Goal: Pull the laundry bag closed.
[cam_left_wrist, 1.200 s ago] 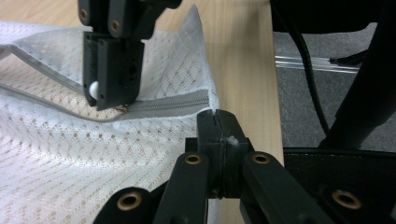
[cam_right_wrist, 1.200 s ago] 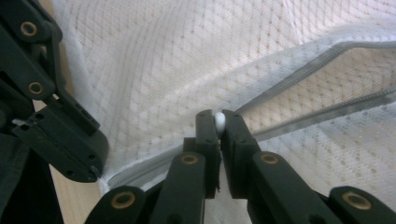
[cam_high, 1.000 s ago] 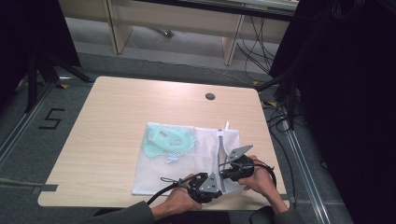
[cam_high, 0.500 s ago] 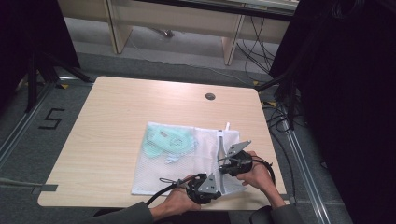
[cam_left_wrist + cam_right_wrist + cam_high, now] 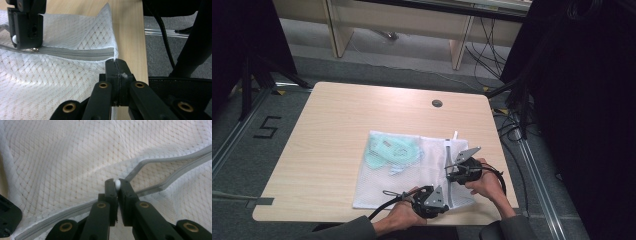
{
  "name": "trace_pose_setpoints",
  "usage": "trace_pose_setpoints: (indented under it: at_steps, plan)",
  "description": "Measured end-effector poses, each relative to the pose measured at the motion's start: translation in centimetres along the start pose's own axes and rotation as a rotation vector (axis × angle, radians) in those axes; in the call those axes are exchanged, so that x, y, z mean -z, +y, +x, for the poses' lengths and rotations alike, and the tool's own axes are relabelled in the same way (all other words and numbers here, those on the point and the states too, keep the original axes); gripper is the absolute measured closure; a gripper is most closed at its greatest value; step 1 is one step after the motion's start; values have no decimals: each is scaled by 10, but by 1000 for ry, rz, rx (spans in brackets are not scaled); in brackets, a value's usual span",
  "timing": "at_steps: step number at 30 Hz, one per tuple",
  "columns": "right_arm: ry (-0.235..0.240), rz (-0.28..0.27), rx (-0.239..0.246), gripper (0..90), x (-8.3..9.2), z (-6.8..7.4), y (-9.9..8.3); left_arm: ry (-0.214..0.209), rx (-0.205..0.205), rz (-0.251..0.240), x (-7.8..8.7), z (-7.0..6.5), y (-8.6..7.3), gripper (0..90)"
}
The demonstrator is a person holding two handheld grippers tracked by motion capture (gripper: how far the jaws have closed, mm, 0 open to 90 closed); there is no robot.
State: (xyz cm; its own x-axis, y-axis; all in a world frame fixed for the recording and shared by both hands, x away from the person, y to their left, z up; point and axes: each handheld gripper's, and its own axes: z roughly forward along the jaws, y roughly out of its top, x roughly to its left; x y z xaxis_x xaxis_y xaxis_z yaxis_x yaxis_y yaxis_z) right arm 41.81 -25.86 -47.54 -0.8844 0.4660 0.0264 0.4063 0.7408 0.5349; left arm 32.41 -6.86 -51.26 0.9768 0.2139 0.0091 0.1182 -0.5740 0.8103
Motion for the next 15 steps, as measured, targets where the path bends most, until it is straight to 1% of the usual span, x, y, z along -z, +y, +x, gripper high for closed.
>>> trace_pose_setpoints:
  at_steps: [1,2,3,4,6,7,8,9,10,11,12,13,14,15]
  plan:
    - [1,-1,-2,864,0,0,0,0,1,2,0,0,0,896]
    - [-7,4,-36,864,0,2,0,1,6,1,0,-1,0,896]
    - [-7,17,-30,864,1,0,1,-7,3,5,0,0,1,896]
    - [-13,-1,-30,863,0,-1,1,-3,7,2,1,-1,1,896]
    - [-4,4,-39,864,0,-2,2,-2,7,6,2,1,0,896]
    - [-5,13,-23,864,1,-3,3,-1,7,5,2,1,1,896]
    - [-4,6,-30,863,1,-3,4,-1,2,9,2,1,1,896]
    - [18,25,-63,863,2,-1,4,2,11,-1,2,1,1,896]
    - [2,5,-56,864,1,-1,4,0,11,1,3,1,1,896]
    - [-1,-12,-39,864,0,-3,4,-5,9,6,4,2,1,896]
    - [10,7,-63,864,1,-2,4,1,10,2,3,3,1,896]
    - [-5,-11,-34,863,0,-5,4,-2,11,4,3,3,1,896]
    - [-13,-14,-29,864,-1,-6,5,-9,6,10,4,2,1,896]
    - [16,11,-81,864,0,-2,5,-11,8,11,4,2,1,896]
